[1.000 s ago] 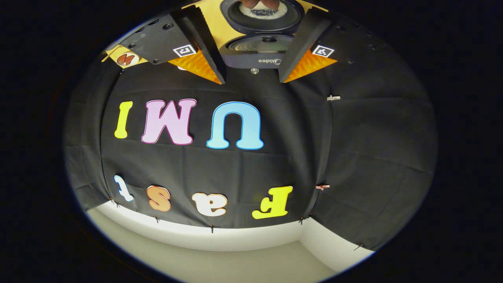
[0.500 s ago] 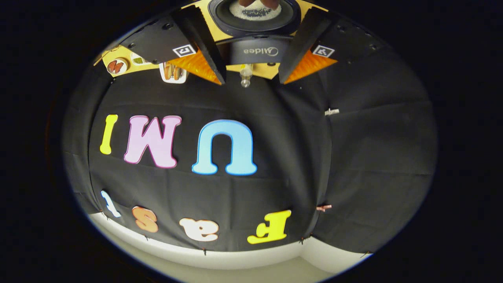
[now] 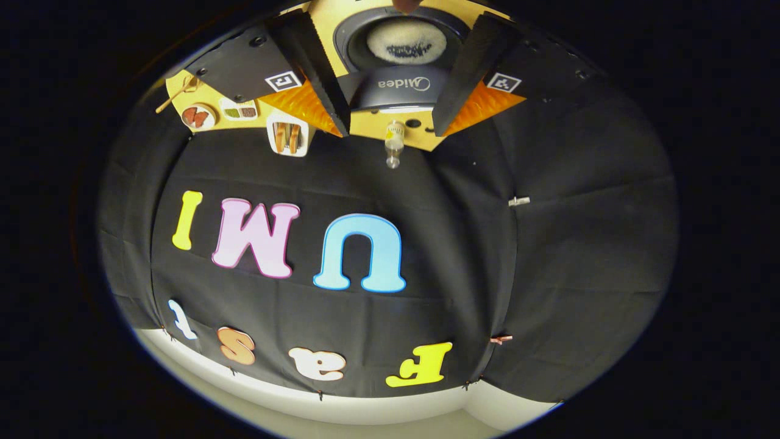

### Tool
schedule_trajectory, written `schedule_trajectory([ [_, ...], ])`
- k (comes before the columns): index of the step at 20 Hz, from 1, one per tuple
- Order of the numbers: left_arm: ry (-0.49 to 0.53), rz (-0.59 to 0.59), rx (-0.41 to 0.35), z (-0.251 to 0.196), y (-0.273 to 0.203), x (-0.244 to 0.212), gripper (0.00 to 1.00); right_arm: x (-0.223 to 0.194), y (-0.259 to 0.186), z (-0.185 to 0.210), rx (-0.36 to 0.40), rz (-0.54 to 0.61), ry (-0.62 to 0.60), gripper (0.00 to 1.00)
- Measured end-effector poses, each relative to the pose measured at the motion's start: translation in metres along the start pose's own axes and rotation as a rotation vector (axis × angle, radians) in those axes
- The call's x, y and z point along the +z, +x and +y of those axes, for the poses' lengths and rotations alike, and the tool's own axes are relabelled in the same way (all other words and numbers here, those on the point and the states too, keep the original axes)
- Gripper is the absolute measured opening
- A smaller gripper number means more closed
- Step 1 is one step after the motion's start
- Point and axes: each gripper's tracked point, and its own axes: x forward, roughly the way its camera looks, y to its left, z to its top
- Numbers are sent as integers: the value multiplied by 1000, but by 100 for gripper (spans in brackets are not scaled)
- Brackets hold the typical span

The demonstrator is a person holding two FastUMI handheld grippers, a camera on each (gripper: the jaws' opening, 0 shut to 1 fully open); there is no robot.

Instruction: Close the left gripper, press the button to open the rice cooker; take a wooden spoon from the chopstick holder with the right hand, scoop a spoonful of rice and pour it into the rice cooker, then put the wooden spoon back into the chopstick holder.

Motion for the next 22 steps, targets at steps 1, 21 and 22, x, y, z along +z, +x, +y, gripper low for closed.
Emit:
schedule_trajectory([
  [1,12,14,-1,-3,-9,-17,95,-1,1,2,6,5,-1,71],
  [21,23,234,83,-7,-17,-182,92,-30,8,20,52,97,-26,71],
  [22,-7,229,89,-7,-17,-181,92,-29,8,20,53,96,-29,71],
])
